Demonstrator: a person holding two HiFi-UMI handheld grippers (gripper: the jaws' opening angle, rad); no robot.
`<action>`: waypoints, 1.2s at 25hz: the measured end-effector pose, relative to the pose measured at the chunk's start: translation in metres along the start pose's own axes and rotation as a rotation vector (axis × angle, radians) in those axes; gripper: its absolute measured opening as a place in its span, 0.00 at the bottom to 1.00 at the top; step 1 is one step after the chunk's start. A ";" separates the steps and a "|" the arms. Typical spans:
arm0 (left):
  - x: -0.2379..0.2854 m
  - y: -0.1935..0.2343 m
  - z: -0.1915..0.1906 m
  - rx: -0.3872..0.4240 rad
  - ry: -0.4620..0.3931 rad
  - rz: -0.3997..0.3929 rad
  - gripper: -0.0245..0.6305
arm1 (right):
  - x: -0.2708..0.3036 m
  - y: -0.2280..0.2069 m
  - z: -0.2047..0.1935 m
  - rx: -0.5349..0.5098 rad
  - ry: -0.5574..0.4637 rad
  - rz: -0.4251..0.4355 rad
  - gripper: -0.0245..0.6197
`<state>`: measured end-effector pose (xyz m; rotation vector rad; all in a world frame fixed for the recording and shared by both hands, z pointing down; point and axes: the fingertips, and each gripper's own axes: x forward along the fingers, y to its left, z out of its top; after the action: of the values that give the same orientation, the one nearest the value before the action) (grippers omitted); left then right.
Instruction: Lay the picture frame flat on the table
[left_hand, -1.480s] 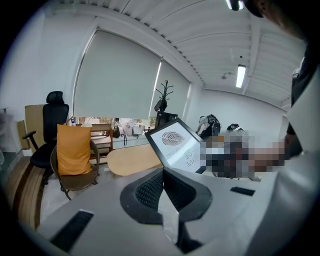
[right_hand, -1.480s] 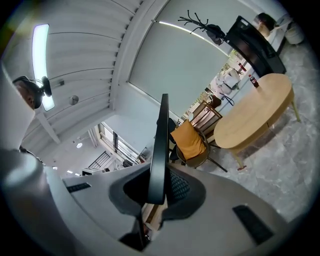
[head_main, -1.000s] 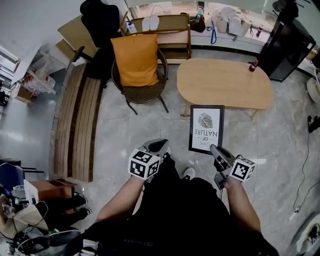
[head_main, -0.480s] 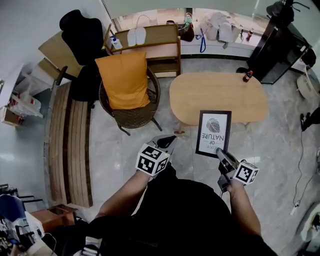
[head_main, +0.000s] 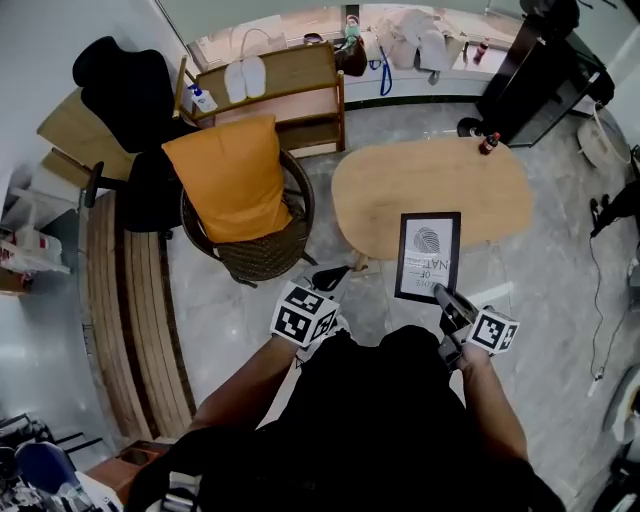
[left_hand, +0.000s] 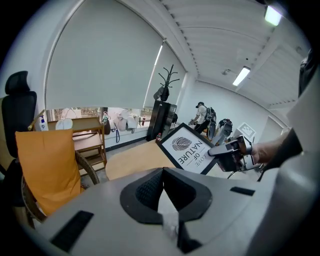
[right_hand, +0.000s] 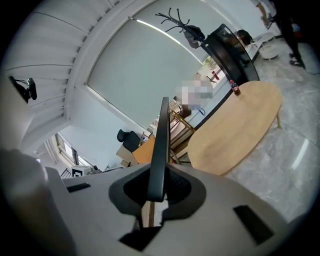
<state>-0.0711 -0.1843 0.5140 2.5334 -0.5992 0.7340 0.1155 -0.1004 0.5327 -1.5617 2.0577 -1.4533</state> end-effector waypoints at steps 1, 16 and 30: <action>0.001 0.004 0.001 -0.007 0.004 -0.003 0.04 | 0.005 -0.001 0.001 0.009 0.008 -0.006 0.08; 0.052 0.080 0.021 -0.143 0.043 0.143 0.04 | 0.158 -0.124 0.059 0.068 0.188 -0.081 0.08; 0.145 0.134 0.030 -0.326 0.148 0.328 0.04 | 0.376 -0.286 0.067 0.173 0.307 -0.088 0.08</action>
<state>-0.0164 -0.3487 0.6129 2.0872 -1.0069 0.8483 0.1780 -0.4367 0.8657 -1.4538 1.9685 -1.9536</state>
